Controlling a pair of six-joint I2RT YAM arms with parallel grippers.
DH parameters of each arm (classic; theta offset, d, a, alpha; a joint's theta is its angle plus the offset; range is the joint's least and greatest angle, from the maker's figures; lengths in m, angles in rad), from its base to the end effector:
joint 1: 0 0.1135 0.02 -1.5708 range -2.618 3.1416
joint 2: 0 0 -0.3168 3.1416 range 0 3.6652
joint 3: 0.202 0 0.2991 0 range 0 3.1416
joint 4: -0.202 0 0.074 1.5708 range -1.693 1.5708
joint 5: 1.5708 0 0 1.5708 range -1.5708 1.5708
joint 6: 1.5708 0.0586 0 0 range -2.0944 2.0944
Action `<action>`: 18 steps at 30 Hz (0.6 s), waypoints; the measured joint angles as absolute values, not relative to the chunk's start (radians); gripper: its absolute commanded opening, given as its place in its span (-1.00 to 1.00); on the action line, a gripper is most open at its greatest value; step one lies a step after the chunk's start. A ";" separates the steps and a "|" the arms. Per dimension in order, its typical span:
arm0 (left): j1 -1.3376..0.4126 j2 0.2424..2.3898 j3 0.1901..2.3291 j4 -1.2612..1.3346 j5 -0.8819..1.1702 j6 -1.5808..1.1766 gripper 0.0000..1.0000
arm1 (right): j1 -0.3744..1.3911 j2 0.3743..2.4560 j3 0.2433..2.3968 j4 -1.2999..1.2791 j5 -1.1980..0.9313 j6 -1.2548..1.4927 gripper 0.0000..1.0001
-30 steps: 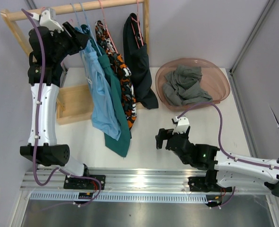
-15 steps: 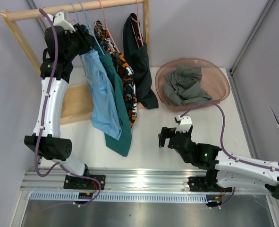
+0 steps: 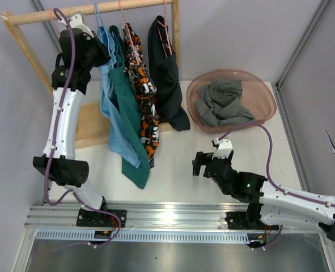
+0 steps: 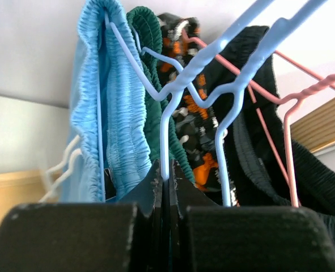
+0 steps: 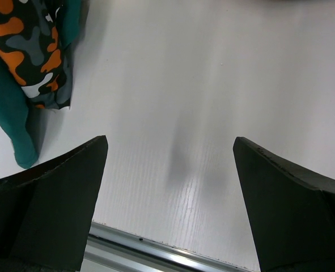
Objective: Remove the shorts from the hanger
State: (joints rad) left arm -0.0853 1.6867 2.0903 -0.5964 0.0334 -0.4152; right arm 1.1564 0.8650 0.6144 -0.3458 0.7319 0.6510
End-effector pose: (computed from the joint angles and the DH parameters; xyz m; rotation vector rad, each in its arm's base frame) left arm 0.4309 -0.0388 0.5730 -0.2681 1.7598 -0.3919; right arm 0.1206 0.1770 0.2740 -0.1058 2.0168 0.3545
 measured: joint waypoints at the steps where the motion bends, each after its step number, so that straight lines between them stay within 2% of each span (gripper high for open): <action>1: -0.088 1.687 2.106 -0.619 0.023 -0.407 -1.00 | 1.156 0.865 0.614 -0.345 0.730 0.649 0.99; 7: -0.089 1.689 2.278 -0.783 -0.009 -0.376 -1.00 | 1.158 0.871 0.623 -0.311 0.701 0.583 0.99; 10: -0.090 1.672 2.342 -0.826 -0.021 -0.373 -1.00 | 1.174 0.913 0.695 -0.292 0.664 0.509 0.99; 15: -0.090 1.594 2.347 -0.871 -0.028 -0.373 -1.00 | 1.246 1.082 0.987 -0.235 0.614 0.372 0.99; 18: -0.090 1.514 2.270 -0.857 -0.025 -0.374 -1.00 | 1.311 1.208 1.195 -0.197 0.601 0.289 0.99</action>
State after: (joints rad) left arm -0.0898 1.5135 2.2696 -0.8570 -0.0254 -0.3744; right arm 1.3106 1.2079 1.1954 -0.1970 0.6014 0.2886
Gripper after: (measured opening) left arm 0.038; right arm 0.993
